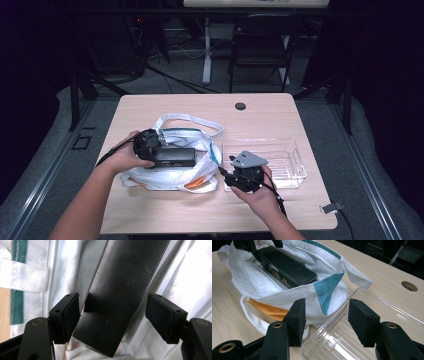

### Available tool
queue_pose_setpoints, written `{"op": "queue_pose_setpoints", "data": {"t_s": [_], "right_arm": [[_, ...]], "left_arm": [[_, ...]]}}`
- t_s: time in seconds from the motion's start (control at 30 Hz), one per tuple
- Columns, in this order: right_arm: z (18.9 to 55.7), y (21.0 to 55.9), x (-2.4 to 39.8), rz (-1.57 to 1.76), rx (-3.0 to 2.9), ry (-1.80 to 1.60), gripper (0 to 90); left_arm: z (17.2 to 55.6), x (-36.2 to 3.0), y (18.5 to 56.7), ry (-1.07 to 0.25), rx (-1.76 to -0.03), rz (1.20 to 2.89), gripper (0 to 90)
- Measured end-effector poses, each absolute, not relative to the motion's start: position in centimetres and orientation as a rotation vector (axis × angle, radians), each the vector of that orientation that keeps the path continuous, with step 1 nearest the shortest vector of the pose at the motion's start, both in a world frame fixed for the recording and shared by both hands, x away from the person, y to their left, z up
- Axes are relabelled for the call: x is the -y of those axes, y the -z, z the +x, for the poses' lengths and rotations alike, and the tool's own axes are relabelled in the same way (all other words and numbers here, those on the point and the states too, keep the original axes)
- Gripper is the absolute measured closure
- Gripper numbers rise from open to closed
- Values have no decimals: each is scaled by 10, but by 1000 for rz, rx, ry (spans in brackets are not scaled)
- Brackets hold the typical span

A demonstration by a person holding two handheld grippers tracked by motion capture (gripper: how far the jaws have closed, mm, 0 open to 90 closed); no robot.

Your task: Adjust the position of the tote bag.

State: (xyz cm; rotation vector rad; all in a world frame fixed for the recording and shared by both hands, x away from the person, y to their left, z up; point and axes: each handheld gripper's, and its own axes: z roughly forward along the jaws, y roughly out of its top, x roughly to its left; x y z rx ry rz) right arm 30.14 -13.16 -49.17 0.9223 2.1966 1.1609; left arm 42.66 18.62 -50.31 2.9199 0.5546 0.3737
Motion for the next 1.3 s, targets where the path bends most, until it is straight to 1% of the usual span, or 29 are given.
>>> {"op": "queue_pose_setpoints", "data": {"t_s": [0.07, 0.33, 0.47, 0.77, 0.83, 0.9, 1.3], "right_arm": [[301, 492, 132, 922, -2199, -1160, 481], [300, 492, 133, 925, -2196, -1159, 481], [299, 492, 134, 925, -2193, -1161, 481], [298, 493, 135, 931, -2193, -1155, 481], [298, 493, 135, 931, -2193, -1156, 481], [298, 493, 136, 931, -2192, -1155, 481], [298, 494, 134, 929, -2196, -1155, 481]], "left_arm": [[428, -185, 505, -382, -546, 2925, 279], [432, -183, 511, -338, -528, 2938, 279], [433, -182, 514, -352, -513, 2952, 279], [435, -178, 520, -345, -473, 2959, 296], [436, -179, 520, -325, -462, 2957, 301], [435, -179, 521, -350, -444, 2963, 304], [434, -179, 524, -360, -389, 2972, 312]]}}
